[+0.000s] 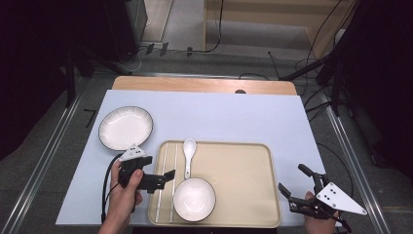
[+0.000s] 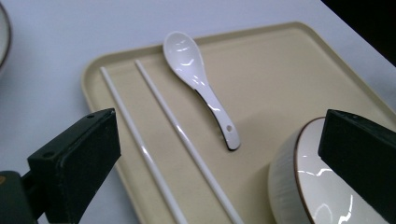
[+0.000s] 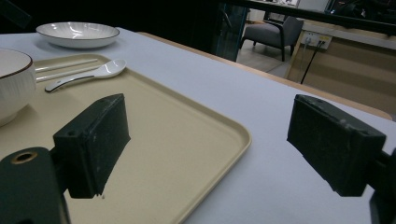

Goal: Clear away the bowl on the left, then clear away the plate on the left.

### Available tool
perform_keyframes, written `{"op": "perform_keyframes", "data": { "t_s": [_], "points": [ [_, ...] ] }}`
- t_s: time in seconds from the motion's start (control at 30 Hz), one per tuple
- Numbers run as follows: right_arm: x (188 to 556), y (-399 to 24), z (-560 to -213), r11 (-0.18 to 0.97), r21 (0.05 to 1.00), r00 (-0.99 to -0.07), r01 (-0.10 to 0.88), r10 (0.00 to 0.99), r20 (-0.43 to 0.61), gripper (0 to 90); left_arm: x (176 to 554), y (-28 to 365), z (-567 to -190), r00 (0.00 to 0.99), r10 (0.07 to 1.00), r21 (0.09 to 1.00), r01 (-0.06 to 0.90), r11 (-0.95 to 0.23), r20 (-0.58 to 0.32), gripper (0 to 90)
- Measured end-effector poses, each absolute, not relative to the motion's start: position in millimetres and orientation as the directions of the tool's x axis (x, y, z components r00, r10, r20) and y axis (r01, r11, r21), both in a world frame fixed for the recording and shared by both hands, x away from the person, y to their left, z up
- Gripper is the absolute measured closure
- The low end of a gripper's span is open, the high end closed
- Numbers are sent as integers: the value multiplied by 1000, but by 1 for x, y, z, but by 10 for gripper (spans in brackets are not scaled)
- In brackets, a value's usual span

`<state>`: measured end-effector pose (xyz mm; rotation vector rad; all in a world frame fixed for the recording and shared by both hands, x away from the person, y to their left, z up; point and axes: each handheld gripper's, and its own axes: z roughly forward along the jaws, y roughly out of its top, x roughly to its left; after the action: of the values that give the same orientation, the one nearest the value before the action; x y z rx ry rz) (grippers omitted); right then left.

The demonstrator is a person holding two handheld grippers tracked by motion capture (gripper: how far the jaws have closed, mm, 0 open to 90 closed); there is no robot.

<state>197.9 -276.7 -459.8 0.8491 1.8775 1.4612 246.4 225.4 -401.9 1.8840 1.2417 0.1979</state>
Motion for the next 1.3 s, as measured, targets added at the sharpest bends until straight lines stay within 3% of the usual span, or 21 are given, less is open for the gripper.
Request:
{"op": "perform_keyframes", "data": {
  "t_s": [0.63,0.93,1.3],
  "points": [
    [197,-277,-460,185,976,-609,117,790,-76,132,290,287,-390,347,902,718,694,-61,-258,0],
    [198,-278,-460,181,976,-607,117,791,-74,132,308,318,-389,279,916,708,706,8,-289,0],
    [197,-280,-460,181,977,-603,117,794,-75,132,327,342,-396,250,930,706,708,15,-271,0]
  ]
}}
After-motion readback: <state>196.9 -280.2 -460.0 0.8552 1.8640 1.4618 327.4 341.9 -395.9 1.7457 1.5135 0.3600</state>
